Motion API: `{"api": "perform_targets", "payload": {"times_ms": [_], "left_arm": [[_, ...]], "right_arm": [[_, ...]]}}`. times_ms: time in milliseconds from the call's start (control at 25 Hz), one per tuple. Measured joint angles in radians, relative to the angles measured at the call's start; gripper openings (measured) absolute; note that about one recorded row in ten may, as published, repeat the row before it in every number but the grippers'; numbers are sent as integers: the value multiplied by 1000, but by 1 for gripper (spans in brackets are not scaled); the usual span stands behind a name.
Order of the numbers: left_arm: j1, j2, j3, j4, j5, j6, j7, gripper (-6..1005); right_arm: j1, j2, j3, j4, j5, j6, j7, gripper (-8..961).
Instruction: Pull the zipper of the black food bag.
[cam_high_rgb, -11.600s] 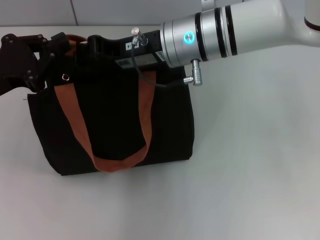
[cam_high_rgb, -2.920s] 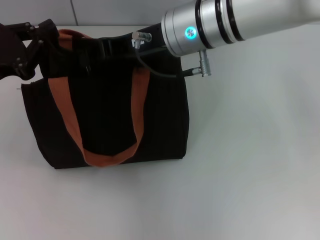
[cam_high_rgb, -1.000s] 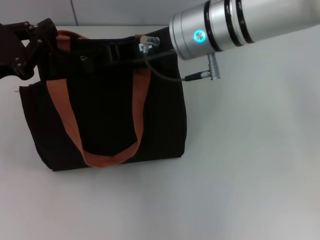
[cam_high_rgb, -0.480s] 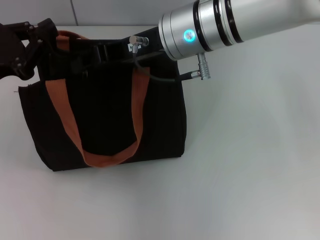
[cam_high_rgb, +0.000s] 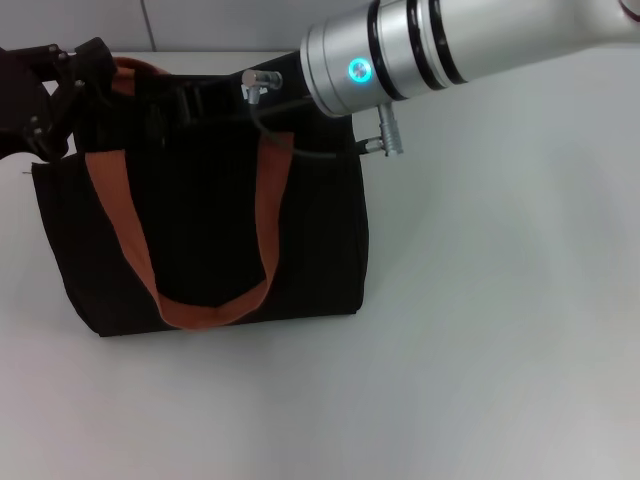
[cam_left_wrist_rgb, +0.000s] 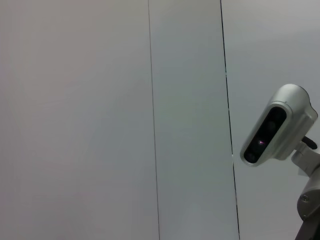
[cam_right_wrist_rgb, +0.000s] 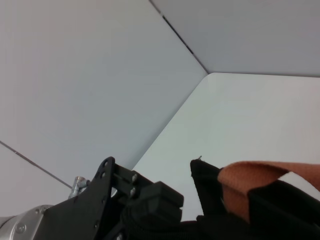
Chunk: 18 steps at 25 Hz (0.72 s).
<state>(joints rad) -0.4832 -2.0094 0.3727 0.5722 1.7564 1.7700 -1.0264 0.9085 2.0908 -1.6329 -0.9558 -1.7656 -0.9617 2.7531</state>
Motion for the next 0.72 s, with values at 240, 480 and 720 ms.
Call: {"api": "perform_targets", "payload": {"times_ms": [240,480,720], "left_arm": [[6,1,0,0,-8,2,2,55],[10,5,0,0,-11,3,2,61],[14,7,-4,0,-20,-2,2,67]], "right_arm": [[9,0,-3,-11,-53,6,36,25],[-41,0,-3,-122,-238,6,174,-2],[-135,1,30,-238,-309,-34,205,-2]]}}
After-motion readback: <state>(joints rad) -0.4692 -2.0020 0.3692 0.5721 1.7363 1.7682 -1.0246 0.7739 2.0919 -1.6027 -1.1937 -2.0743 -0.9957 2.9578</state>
